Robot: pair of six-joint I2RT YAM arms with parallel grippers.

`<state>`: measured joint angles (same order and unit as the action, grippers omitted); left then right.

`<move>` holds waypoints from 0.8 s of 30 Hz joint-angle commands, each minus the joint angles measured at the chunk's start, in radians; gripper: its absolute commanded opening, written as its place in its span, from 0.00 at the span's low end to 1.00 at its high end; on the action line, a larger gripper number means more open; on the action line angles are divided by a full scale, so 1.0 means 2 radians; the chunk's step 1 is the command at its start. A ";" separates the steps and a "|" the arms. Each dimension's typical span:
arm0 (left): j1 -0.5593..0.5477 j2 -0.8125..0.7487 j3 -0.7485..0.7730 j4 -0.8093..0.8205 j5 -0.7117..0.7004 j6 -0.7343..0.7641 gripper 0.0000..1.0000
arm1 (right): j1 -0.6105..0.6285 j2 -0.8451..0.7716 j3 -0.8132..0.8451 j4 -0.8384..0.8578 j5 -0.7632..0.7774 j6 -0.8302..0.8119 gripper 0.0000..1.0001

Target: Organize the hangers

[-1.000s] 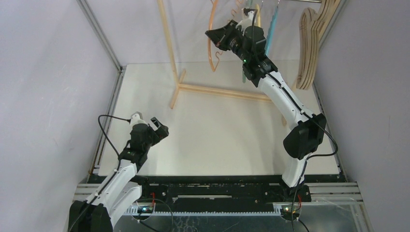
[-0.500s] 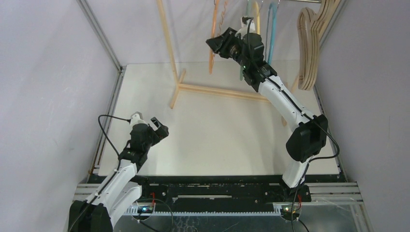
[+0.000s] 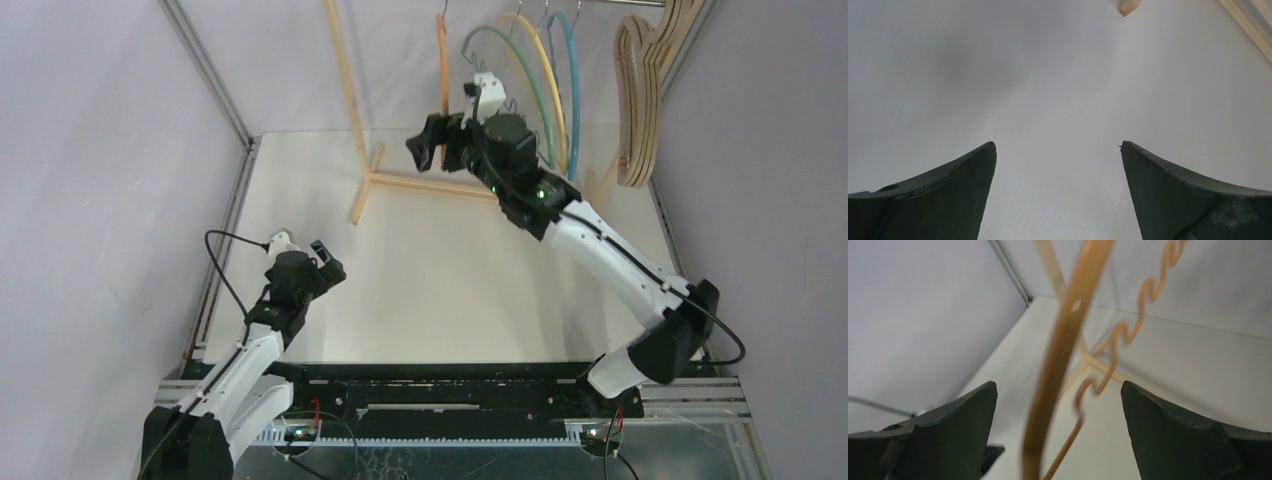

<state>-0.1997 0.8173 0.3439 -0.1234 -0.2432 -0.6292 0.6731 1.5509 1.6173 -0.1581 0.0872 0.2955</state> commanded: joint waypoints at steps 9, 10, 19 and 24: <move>-0.024 0.075 0.049 0.053 -0.035 0.069 1.00 | 0.038 -0.160 -0.266 -0.041 0.111 -0.053 1.00; -0.031 0.085 0.055 0.057 -0.043 0.076 1.00 | 0.030 -0.165 -0.283 -0.046 0.115 -0.047 1.00; -0.045 0.178 0.103 0.091 -0.022 0.100 1.00 | -0.093 -0.218 -0.415 0.019 0.025 -0.004 1.00; -0.055 0.188 0.098 0.099 -0.026 0.105 1.00 | -0.094 -0.219 -0.452 0.038 0.068 -0.002 1.00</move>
<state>-0.2935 1.1889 0.5152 0.0216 -0.2920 -0.4583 0.4797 1.1339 0.7444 -0.1905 0.1967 0.2596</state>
